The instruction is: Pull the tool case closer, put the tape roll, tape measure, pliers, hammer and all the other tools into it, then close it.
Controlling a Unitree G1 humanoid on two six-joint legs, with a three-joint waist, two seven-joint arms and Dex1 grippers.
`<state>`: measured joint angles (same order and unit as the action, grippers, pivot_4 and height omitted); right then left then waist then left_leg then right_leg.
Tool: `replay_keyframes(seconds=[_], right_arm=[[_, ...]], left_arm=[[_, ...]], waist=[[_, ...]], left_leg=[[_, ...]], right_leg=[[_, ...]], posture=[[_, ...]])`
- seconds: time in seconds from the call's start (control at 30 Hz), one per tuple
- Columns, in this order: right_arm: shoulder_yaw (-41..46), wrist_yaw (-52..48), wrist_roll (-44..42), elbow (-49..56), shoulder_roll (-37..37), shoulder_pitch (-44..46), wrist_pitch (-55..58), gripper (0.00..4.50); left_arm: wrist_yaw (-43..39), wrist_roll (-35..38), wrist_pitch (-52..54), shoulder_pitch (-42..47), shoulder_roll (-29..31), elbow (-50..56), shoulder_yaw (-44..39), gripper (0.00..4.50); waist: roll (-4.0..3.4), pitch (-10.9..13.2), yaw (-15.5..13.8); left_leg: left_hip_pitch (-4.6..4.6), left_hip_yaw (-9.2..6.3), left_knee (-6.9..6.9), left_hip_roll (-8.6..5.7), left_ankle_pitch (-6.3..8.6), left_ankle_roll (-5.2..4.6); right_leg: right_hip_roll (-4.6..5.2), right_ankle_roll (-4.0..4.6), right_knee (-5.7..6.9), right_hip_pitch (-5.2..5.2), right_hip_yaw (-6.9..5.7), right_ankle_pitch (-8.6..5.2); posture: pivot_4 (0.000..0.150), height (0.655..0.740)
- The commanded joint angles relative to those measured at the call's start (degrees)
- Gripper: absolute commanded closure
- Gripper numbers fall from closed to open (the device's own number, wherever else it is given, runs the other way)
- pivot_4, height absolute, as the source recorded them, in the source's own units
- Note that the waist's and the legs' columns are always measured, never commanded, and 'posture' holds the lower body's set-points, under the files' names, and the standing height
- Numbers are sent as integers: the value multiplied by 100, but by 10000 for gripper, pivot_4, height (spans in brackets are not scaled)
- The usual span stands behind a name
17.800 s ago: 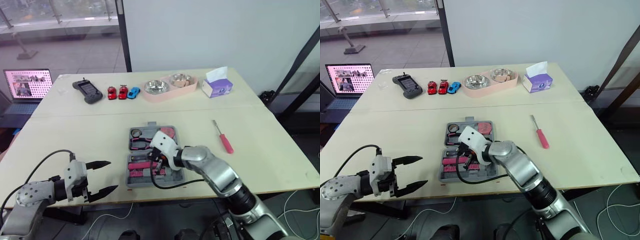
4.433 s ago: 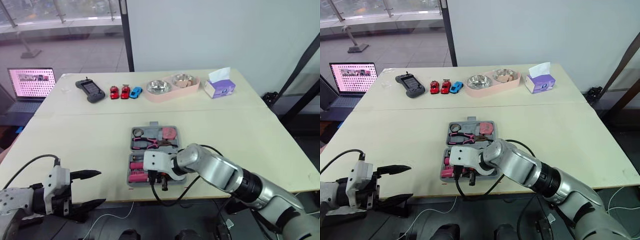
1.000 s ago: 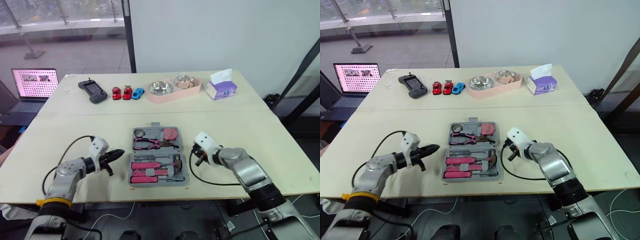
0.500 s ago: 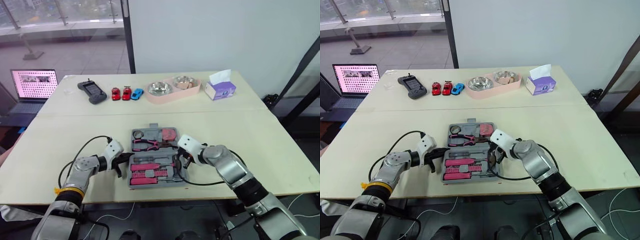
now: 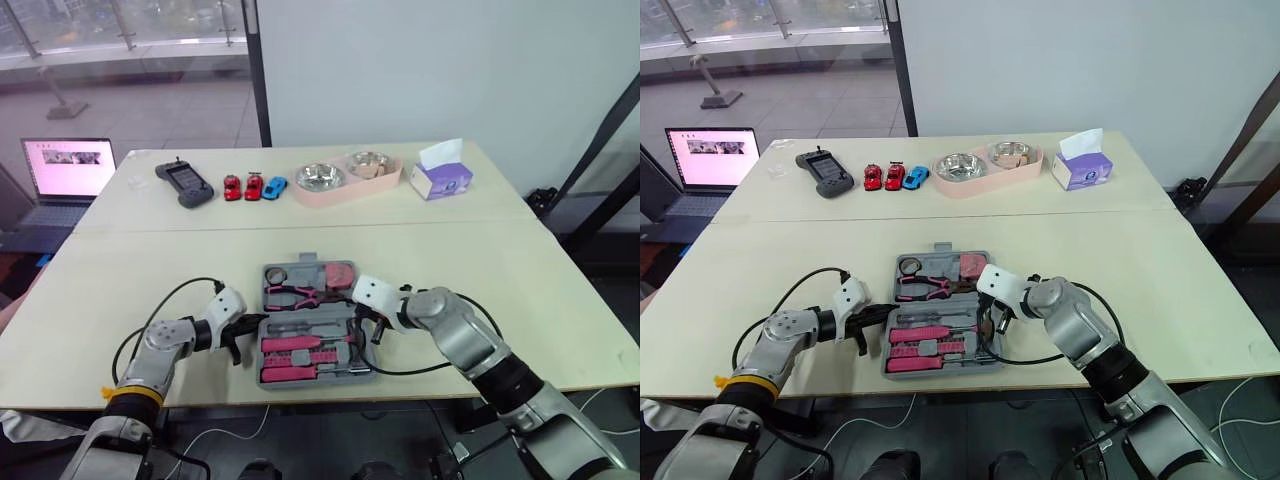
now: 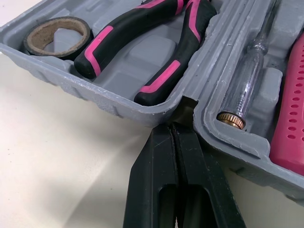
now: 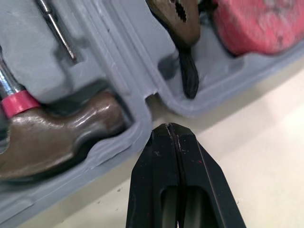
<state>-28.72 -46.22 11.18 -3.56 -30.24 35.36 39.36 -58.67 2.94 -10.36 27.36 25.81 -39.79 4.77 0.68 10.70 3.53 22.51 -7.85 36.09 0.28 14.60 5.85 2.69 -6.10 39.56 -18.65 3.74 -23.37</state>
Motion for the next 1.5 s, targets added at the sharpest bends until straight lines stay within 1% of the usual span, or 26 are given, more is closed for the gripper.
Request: replay_keyframes(seconds=[0.03, 0.13, 0.33, 0.6, 0.87, 1.5], right_arm=[[-176, -333, -131, 380, 285, 256, -341, 45000], [-118, -423, -135, 581, 313, 226, -172, 45000], [-41, -451, -112, 987, 244, -13, 152, 45000], [-9, -424, -143, 1598, 238, -371, 651, 45000], [-37, -369, -109, 1576, 298, -411, 678, 45000], [-79, -296, 7, 1226, 346, -373, 501, 45000]], left_arm=[[-215, -183, -11, 157, -325, -144, 424, 44661], [-304, -247, -57, 208, -346, -266, 443, 44661], [-403, -217, -30, 20, -320, -82, 409, 44661], [-461, -150, 241, -353, -225, 528, 433, 44661], [-443, -148, 395, -476, -223, 768, 449, 44661], [-306, -165, 427, -516, -50, 688, 312, 44661]], waist=[[0, 0, -12], [0, 0, -30], [-1, 0, -42], [-1, -1, -39], [-1, -1, -39], [-1, -1, 5]], left_leg=[[0, -1, 1, 0, 0, 1], [0, -2, 3, 0, -2, 3], [0, -2, 2, 0, -3, 5], [0, -2, -5, 0, -2, 3], [0, -2, -4, 0, 0, 0], [-2, -2, -5, 1, 0, -1]], right_leg=[[0, 0, 0, 0, 0, 0], [0, 0, 2, 1, -1, 0], [1, 0, 1, 1, -1, 0], [1, 0, -3, 0, -1, 0], [1, 0, -3, 0, -1, 0], [-1, 0, -3, 1, -1, 0]], posture=[[1500, 7400], [1500, 7400], [1500, 7400], [1500, 7400], [1500, 7400], [1500, 7400]])
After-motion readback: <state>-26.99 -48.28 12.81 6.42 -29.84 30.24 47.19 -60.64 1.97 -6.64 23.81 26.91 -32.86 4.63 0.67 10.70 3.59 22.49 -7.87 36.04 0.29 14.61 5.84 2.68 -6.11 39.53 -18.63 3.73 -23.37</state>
